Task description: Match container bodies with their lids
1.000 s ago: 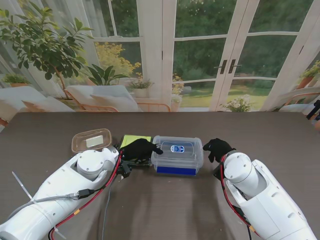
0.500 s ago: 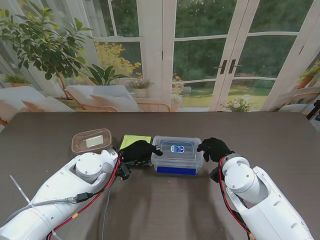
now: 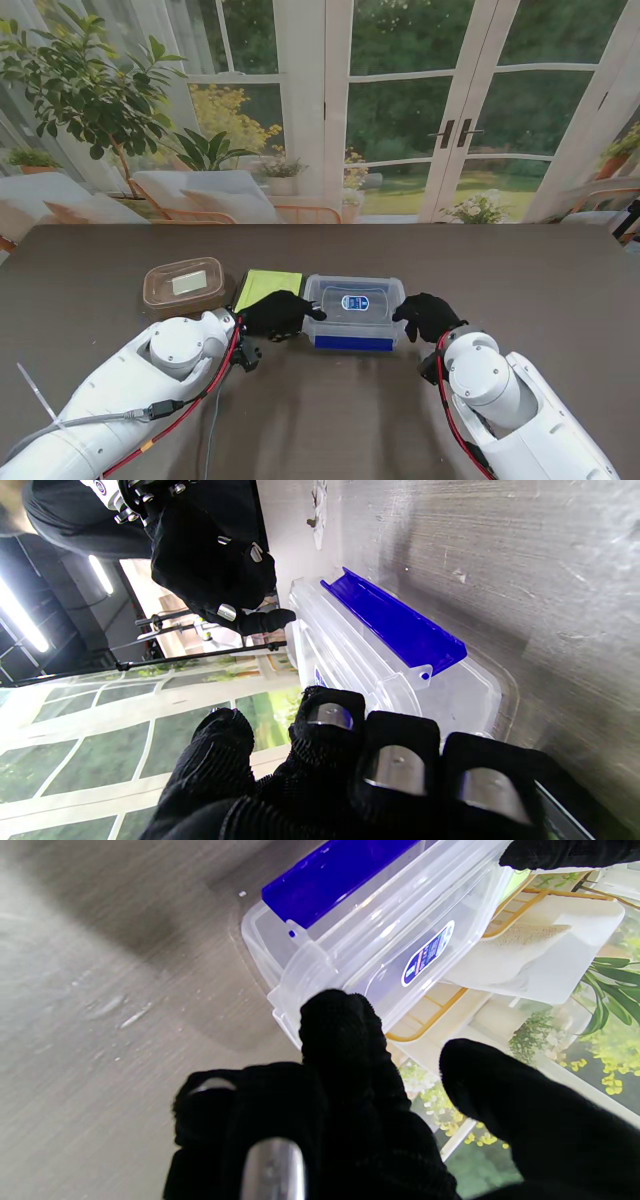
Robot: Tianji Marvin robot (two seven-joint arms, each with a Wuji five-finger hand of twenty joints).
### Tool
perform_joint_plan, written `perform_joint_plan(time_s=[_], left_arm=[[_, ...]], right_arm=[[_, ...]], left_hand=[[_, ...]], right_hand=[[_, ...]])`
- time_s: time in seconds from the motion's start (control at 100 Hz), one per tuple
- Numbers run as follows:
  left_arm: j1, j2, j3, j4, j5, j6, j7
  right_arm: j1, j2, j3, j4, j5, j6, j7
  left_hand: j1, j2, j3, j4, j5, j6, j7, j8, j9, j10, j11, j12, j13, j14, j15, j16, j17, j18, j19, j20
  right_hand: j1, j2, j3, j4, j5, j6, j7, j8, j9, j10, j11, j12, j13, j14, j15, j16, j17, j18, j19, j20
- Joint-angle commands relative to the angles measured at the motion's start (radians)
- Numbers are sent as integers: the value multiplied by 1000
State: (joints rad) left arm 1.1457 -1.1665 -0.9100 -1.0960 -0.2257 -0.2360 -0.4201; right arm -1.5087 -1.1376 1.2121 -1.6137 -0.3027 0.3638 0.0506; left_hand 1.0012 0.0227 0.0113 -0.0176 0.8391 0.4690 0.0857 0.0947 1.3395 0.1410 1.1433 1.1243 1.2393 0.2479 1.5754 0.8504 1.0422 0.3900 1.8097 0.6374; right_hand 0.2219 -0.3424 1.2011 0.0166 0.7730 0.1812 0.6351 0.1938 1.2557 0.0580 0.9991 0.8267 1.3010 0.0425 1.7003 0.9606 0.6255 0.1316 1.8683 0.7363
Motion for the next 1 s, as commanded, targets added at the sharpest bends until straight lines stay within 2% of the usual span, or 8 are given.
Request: perform_joint_plan(time_s=[0.0, 0.56, 0.68, 0.8, 0.99], left_arm=[[9, 1, -2, -6, 4, 0, -18], [3, 3, -42, -19, 21, -16, 9], [-10, 0, -53, -15, 24, -20, 22], [-48, -15, -45, 28, 26, -51, 52], [-154, -59, 6, 174, 4, -114, 65]], right_arm=[[-14, -2, -3, -12, -3, -1, 11], [4, -8, -22, -4, -3, -9, -7], [-1, -11, -21, -7, 0, -16, -22], [-19, -13, -14, -26, -6, -33, -38], [-68, -9, 0, -75, -7, -59, -37]], left_hand=[[-20, 39, -21, 5, 20, 3, 19, 10, 17, 25, 1, -5, 28, 15, 13, 0, 29, 6, 215, -10], [-29, 35, -23, 5, 42, -7, 28, 13, 19, 20, 0, -1, 28, 15, 9, 4, 29, 8, 214, -10], [-33, 32, -23, 5, 71, -17, 41, 17, 19, 22, 2, -2, 28, 14, 11, 4, 29, 8, 214, -10], [-38, 30, -23, 5, 92, -27, 50, 21, 19, 22, 0, -5, 28, 16, 10, 4, 29, 8, 214, -10], [-39, 26, -21, 6, 89, -31, 49, 20, 21, 26, 4, -9, 29, 18, 15, 4, 30, 5, 222, -5]], right_hand=[[-21, -11, 10, -26, 10, -10, 16, 11, 87, 88, -1, -5, 11, -28, 37, 1, 571, 9, 220, -17], [-23, -8, 1, -28, -37, -18, -3, 7, 77, 91, -4, -2, 10, -21, 31, -2, 569, 19, 212, -20], [-23, -11, -3, -30, -42, -21, -6, 7, 68, 98, -8, -2, 10, -1, 18, -9, 565, 44, 195, -26], [-20, -14, -3, -32, -33, -22, -3, 9, 62, 105, -20, -8, 9, 15, 11, -14, 564, 65, 187, -30], [-18, -15, -2, -33, -5, -13, 13, 15, 86, 107, -21, -14, 9, 23, 11, -15, 563, 75, 186, -29]])
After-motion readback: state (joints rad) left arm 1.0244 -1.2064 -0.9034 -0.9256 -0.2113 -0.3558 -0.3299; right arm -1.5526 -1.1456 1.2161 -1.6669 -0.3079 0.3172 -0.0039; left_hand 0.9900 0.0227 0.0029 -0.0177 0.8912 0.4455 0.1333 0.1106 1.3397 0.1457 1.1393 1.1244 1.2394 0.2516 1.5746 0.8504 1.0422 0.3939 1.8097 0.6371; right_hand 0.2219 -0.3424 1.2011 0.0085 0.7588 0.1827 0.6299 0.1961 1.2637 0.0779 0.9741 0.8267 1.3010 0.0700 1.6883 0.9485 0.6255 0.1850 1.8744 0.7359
